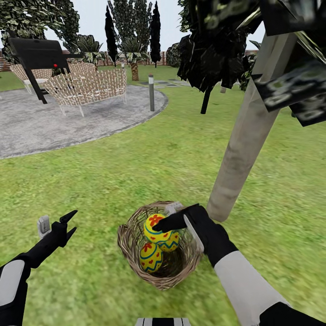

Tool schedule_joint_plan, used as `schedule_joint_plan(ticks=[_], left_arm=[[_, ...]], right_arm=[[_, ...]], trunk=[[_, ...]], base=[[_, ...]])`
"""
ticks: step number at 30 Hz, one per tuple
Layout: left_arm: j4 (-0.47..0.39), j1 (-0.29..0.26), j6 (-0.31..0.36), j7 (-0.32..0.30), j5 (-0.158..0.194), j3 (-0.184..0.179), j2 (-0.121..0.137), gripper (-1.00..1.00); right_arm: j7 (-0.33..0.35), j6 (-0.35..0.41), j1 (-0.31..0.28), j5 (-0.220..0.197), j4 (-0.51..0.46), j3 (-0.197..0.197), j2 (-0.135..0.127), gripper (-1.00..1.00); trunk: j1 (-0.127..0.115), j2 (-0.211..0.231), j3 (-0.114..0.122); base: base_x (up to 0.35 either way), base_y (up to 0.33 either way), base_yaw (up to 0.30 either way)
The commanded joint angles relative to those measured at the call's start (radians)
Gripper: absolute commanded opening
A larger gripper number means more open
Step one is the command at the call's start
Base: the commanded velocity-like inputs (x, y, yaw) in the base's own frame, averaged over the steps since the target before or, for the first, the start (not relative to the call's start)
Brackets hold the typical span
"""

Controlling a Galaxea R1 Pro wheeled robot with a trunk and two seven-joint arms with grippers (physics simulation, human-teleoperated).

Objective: Take the three Easter eggs out of the wicker basket on the lawn in the garden, then place them on the lawn next to a single tree (choose any tree) so that all three eggs are next to the same tree and none are left in the basket.

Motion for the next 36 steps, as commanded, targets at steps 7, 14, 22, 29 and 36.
schedule_joint_plan(ticks=[7, 14, 22, 29, 36], left_arm=[[0.000, 0.000, -0.001, 0.000, 0.000, 0.001, 0.001, 1.00], [0.001, 0.000, -0.003, 0.000, 0.000, 0.000, -0.001, 1.00], [0.002, 0.000, -0.005, 0.000, -0.001, 0.000, -0.003, 1.00], [0.002, 0.000, -0.007, 0.000, -0.001, -0.050, -0.001, 1.00], [0.002, 0.000, -0.007, -0.002, 0.000, -0.063, -0.001, 1.00]], right_arm=[[0.068, -0.001, 0.001, -0.001, -0.003, -0.086, -0.016, -1.00], [0.314, -0.001, 0.020, -0.001, 0.000, -0.225, -0.042, -1.00], [0.576, -0.002, 0.062, -0.004, 0.012, -0.468, -0.075, -1.00], [0.600, -0.001, 0.108, -0.004, 0.014, -0.583, -0.078, -1.00], [0.604, -0.001, 0.112, -0.007, 0.016, -0.633, -0.089, -1.00]], trunk=[[0.000, 0.000, 0.000], [0.000, 0.000, 0.000], [0.000, 0.000, 0.000], [0.000, 0.000, 0.000], [0.000, 0.000, 0.000]], base=[[0.000, 0.000, 0.000], [0.000, 0.000, 0.000], [0.000, 0.000, 0.000], [-0.002, 0.000, 0.000], [-0.248, 0.000, 0.000]])
